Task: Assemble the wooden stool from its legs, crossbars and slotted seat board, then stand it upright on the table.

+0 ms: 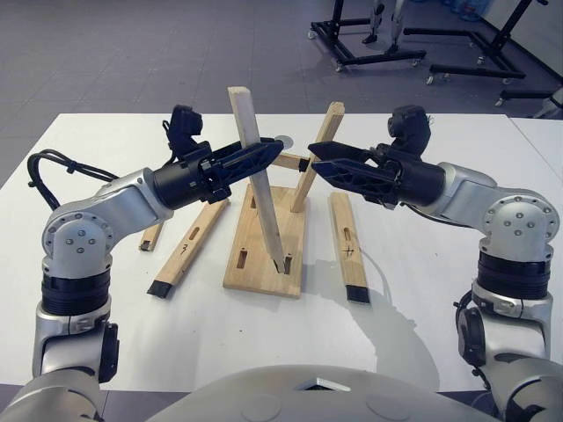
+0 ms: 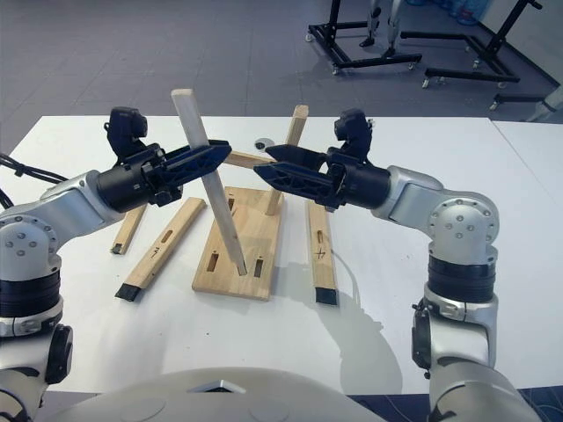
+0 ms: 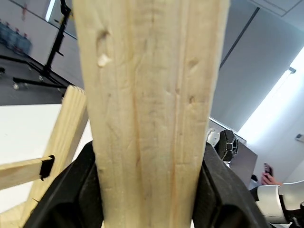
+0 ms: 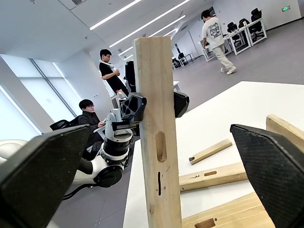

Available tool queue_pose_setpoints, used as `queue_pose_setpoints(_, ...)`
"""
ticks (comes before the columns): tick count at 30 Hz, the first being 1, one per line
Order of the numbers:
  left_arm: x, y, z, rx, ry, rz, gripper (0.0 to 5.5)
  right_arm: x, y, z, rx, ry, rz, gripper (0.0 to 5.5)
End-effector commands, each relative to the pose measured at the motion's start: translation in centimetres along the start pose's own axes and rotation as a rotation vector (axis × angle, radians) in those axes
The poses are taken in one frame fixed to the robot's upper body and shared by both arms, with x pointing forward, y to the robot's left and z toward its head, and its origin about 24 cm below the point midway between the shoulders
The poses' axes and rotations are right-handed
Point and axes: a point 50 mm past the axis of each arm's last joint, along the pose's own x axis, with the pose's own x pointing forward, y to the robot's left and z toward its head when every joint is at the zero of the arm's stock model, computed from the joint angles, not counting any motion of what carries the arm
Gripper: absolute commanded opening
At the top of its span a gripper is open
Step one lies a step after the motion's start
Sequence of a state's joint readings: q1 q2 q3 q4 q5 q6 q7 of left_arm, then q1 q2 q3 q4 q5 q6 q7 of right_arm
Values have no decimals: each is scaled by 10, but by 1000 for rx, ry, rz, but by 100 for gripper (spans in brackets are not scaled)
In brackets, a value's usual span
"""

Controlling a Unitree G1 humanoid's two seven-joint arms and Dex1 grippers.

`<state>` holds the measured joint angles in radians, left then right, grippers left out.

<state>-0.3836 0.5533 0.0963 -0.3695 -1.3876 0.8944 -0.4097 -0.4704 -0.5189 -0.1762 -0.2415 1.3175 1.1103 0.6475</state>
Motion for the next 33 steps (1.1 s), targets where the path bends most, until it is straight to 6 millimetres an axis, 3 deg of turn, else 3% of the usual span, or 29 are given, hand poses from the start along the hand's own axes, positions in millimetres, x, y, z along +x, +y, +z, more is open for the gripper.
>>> queue_pose_setpoints(1,-2,-8,14,95,-86,-30,201,-5,-1,4,-3,-9,-25,540)
queue_pose_setpoints(7,-4,-29,25,387,-89,-47,201,-6,-1,4,-3,-3,-34,540)
queue_pose_setpoints(13,-5,-46,56,721,-109,-17,201,-11,-1,7,-3,12,-45,540)
queue_pose_setpoints(19,-16,-34,61,581,-238,41,201,-8,-2,5,-3,27,-51,540)
queue_pose_setpoints(22,-24,-29,72,509,-301,57,201,0,9,7,-64,23,-29,540)
queue_pose_setpoints(26,-43,-22,110,432,-505,141,201,13,31,28,-236,-13,-5,540)
queue_pose_setpoints(27,-46,-20,115,431,-539,177,201,18,36,42,-316,-30,-29,540)
queue_pose_setpoints(30,-44,-16,115,423,-567,217,201,39,43,69,-532,-48,-148,540)
queue_pose_setpoints(33,-38,-17,109,400,-570,213,201,70,44,65,-729,-1,-244,540)
